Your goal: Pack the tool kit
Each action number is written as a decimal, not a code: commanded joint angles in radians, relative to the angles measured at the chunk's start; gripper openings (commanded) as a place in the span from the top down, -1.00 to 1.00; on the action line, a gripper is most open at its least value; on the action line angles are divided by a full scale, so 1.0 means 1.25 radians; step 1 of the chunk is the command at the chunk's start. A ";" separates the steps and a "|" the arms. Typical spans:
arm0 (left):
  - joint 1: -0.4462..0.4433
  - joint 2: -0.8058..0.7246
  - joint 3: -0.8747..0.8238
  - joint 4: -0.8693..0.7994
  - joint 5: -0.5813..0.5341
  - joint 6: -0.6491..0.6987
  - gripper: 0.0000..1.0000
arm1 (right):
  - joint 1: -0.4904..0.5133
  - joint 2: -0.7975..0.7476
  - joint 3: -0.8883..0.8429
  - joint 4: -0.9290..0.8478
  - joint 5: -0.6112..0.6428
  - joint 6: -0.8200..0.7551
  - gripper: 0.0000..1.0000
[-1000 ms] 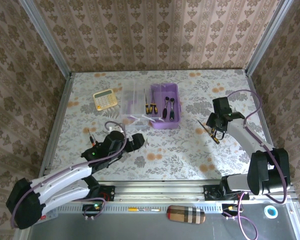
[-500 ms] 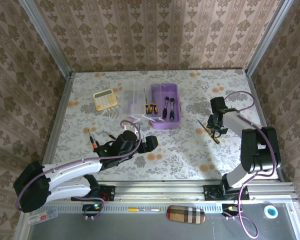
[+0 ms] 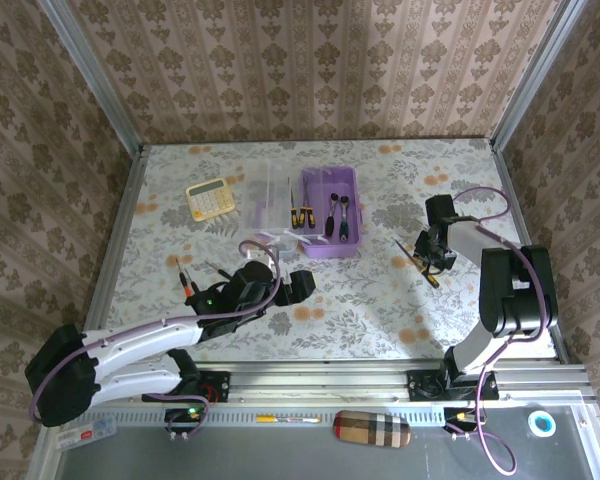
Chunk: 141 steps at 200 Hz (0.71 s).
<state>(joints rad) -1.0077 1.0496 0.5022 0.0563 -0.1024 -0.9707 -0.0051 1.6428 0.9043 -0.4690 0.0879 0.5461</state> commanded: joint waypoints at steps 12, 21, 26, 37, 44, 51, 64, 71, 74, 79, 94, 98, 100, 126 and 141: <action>-0.004 -0.023 0.009 -0.010 -0.017 0.015 -1.00 | -0.008 0.006 0.003 0.017 -0.023 0.000 0.41; -0.004 -0.029 0.011 -0.018 -0.021 0.016 -1.00 | -0.008 0.005 0.002 0.018 -0.024 0.001 0.46; -0.004 -0.032 0.010 -0.024 -0.023 0.015 -1.00 | -0.008 0.004 0.001 0.019 -0.024 -0.001 0.50; -0.004 -0.043 0.008 -0.032 -0.030 0.015 -1.00 | -0.010 0.003 -0.001 0.021 -0.023 -0.001 0.54; -0.004 -0.052 0.007 -0.038 -0.034 0.018 -1.00 | -0.011 0.001 -0.002 0.024 -0.023 -0.001 0.55; -0.003 -0.059 0.006 -0.044 -0.040 0.020 -1.00 | -0.011 0.000 -0.001 0.024 -0.020 -0.001 0.56; -0.003 -0.075 0.005 -0.059 -0.054 0.022 -1.00 | -0.011 -0.006 0.000 0.023 -0.019 -0.003 0.58; -0.002 -0.084 0.004 -0.066 -0.062 0.022 -1.00 | -0.011 -0.010 -0.002 0.023 -0.017 -0.004 0.60; -0.002 -0.087 0.004 -0.069 -0.064 0.023 -1.00 | -0.011 -0.013 -0.002 0.023 -0.015 -0.003 0.60; -0.002 -0.093 0.002 -0.072 -0.067 0.025 -1.00 | -0.011 -0.018 -0.004 0.024 -0.012 -0.002 0.61; 0.001 -0.112 -0.002 -0.080 -0.080 0.028 -1.00 | -0.011 -0.034 -0.006 0.025 -0.012 -0.004 0.62; 0.000 -0.115 -0.004 -0.082 -0.083 0.028 -1.00 | -0.011 -0.038 -0.007 0.025 -0.012 -0.004 0.62; 0.001 -0.118 -0.004 -0.084 -0.085 0.028 -1.00 | -0.011 -0.040 -0.007 0.026 -0.011 -0.004 0.62; 0.004 -0.137 -0.013 -0.098 -0.105 0.020 -1.00 | -0.011 -0.063 -0.029 0.047 -0.027 0.005 0.63; 0.007 -0.141 -0.014 -0.104 -0.104 0.016 -1.00 | -0.011 -0.070 -0.037 0.052 -0.030 0.007 0.64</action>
<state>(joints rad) -1.0065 0.8913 0.4980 -0.0280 -0.1982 -0.9634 -0.0132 1.5917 0.8848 -0.4282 0.0658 0.5465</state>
